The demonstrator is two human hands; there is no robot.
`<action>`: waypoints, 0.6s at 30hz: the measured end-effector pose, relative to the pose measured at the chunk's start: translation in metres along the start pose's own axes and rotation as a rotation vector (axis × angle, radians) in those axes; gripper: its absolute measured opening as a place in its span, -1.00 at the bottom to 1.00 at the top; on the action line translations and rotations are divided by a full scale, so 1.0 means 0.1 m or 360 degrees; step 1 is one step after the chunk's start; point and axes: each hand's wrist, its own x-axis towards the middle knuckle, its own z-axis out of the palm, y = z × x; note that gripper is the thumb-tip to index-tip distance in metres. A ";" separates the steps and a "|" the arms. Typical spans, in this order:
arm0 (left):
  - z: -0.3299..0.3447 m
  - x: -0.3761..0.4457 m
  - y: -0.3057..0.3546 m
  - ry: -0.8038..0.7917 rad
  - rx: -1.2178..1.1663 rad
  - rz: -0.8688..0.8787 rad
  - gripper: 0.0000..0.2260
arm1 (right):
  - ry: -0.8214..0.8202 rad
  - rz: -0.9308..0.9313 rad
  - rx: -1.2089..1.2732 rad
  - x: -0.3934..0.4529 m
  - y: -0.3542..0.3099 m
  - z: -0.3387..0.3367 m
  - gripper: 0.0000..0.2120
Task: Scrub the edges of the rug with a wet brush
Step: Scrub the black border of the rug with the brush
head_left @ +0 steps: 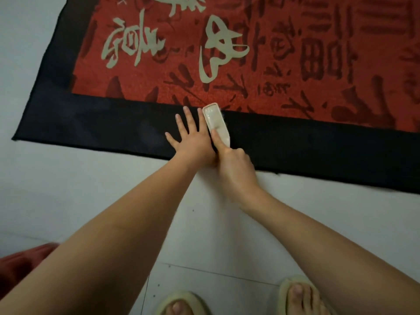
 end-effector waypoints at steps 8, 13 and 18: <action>-0.06 -0.07 0.11 -0.0161 0.0008 -0.0107 0.41 | 0.0500 0.0404 0.0095 -0.39 1.05 -0.28 -0.45; -0.07 -0.07 0.13 -0.0145 -0.0040 -0.0130 0.41 | 0.0230 0.0018 0.0068 -0.07 0.46 -0.03 -0.38; -0.07 -0.08 0.12 -0.0198 -0.0030 -0.0129 0.42 | 0.0385 0.0377 -0.0044 -0.39 1.27 -0.49 -0.47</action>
